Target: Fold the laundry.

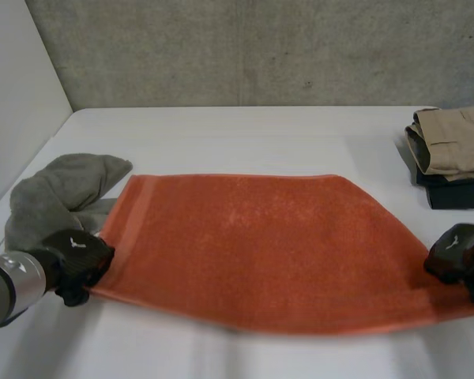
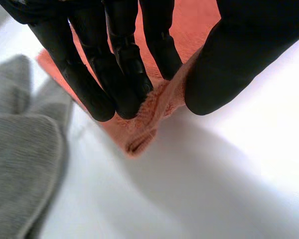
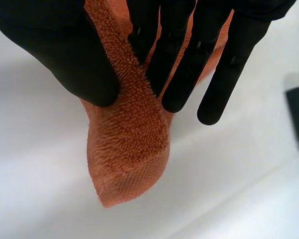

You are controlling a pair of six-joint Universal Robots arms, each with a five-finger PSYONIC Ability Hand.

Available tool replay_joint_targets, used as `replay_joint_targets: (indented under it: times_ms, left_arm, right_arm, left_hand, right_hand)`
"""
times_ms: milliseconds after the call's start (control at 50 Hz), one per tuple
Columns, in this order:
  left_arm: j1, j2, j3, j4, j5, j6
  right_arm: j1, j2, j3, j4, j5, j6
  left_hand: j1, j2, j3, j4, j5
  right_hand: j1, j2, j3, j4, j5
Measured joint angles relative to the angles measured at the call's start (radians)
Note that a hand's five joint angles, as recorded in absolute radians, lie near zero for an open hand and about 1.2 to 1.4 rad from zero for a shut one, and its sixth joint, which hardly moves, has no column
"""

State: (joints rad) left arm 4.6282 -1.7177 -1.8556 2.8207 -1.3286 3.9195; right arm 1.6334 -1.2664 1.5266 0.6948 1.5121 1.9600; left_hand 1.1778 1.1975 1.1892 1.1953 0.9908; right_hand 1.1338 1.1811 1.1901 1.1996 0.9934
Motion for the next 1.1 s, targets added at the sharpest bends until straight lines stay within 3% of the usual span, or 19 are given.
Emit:
replay_joint_targets:
  times_ms: [100, 240, 340, 440, 540, 620, 740, 880, 1020, 1100]
  left_arm:
    - [-0.027, -0.146, 0.079, 0.09, -0.031, 0.021]
    - [-0.095, -0.274, 0.324, 0.294, -0.085, -0.041]
    - [-0.124, -0.259, 0.591, 0.589, -0.123, -0.23]
    - [-0.111, -0.223, 0.733, 0.86, -0.182, -0.427]
    - [-0.095, -0.209, 0.75, 0.919, -0.23, -0.554]
    - [-0.087, -0.211, 0.694, 0.874, -0.24, -0.59]
    - [-0.077, -0.23, 0.507, 0.846, -0.205, -0.567]
    - [-0.067, -0.284, 0.291, 0.907, -0.142, -0.522]
    - [-0.042, -0.333, 0.119, 0.99, -0.087, -0.462]
    - [-0.022, -0.323, 0.065, 1.006, -0.065, -0.446]
  right_arm:
    - [0.029, 0.11, -0.066, -0.032, 0.009, 0.026]
    - [0.073, 0.19, -0.289, -0.183, 0.042, 0.134]
    - [0.102, 0.163, -0.54, -0.486, 0.053, 0.362]
    - [0.105, 0.095, -0.61, -0.838, 0.038, 0.569]
    - [0.111, 0.061, -0.583, -1.022, 0.028, 0.658]
    - [0.117, 0.066, -0.553, -1.029, 0.019, 0.667]
    - [0.124, 0.14, -0.5, -0.898, -0.01, 0.657]
    - [0.122, 0.261, -0.401, -0.774, -0.039, 0.65]
    - [0.12, 0.409, -0.293, -0.75, -0.065, 0.607]
    - [0.111, 0.441, -0.262, -0.733, -0.059, 0.572]
  left_hand:
    - [0.0, 0.0, 0.0, 0.0, 0.0]
    - [0.0, 0.001, 0.001, 0.0, 0.0]
    - [0.0, 0.001, 0.001, 0.0, 0.0]
    - [0.0, 0.001, 0.001, 0.001, 0.0]
    - [0.0, 0.001, 0.001, 0.001, 0.0]
    - [0.0, 0.001, 0.001, 0.001, 0.0]
    - [0.0, 0.002, 0.004, 0.001, 0.0]
    - [0.0, 0.003, 0.005, 0.004, 0.0]
    - [0.0, 0.003, 0.005, 0.004, 0.0]
    - [0.0, 0.003, 0.005, 0.004, 0.0]
  right_hand:
    - [0.0, 0.0, 0.0, 0.0, 0.0]
    - [0.0, 0.0, 0.001, 0.0, 0.0]
    - [0.0, 0.0, 0.001, 0.0, 0.0]
    - [0.0, 0.0, 0.001, 0.0, 0.0]
    - [0.0, 0.0, 0.001, 0.0, 0.0]
    - [0.0, 0.0, 0.001, 0.0, 0.0]
    - [0.0, 0.0, 0.003, 0.0, 0.0]
    - [0.0, 0.001, 0.003, 0.0, 0.0]
    - [0.0, 0.001, 0.003, 0.001, 0.0]
    - [-0.166, -0.203, -0.206, -0.213, -0.185]
